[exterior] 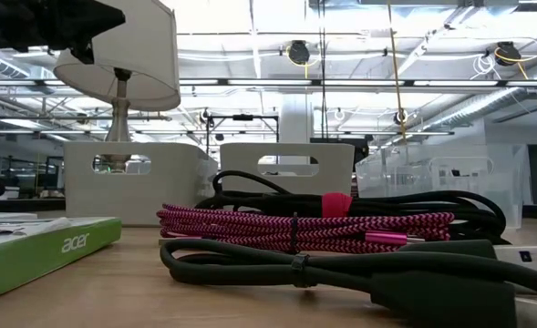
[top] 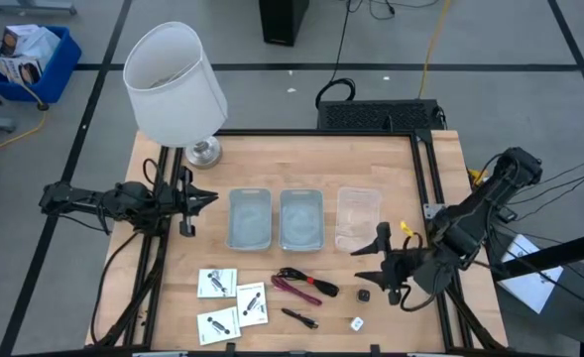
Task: Pick and place items into bin
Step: Put the black charger adapter into the right gray bin
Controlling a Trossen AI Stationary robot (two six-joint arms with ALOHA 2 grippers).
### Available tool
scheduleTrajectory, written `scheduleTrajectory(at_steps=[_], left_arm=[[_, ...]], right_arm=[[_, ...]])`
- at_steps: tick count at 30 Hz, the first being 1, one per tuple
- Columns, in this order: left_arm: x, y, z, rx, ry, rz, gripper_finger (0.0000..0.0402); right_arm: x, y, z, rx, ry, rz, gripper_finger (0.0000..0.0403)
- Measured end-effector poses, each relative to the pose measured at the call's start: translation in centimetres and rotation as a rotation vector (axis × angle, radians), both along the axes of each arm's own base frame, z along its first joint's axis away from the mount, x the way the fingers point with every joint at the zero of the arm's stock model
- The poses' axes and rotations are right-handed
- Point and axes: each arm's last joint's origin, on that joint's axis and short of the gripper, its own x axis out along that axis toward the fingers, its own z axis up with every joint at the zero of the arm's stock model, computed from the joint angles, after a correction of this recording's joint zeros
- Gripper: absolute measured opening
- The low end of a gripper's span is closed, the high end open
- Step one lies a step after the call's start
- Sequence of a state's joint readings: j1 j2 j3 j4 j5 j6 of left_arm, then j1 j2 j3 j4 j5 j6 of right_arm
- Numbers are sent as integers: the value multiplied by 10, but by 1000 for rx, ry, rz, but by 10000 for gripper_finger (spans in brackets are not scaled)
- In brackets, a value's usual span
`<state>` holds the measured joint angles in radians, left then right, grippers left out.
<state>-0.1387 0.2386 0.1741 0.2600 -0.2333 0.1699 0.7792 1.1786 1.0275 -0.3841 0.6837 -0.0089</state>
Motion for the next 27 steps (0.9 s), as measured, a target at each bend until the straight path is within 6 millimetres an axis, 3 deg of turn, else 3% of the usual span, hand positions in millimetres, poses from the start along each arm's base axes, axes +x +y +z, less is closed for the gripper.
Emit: scheduleTrajectory(at_steps=[12, 27], left_arm=[[0, 0, 0, -14, 0, -3, 42], [0, 0, 0, -45, -2, -9, 42]], right_arm=[[19, 25, -69, 66, 367, -60, 266], [23, 46, -109, 210, 611, -70, 271]])
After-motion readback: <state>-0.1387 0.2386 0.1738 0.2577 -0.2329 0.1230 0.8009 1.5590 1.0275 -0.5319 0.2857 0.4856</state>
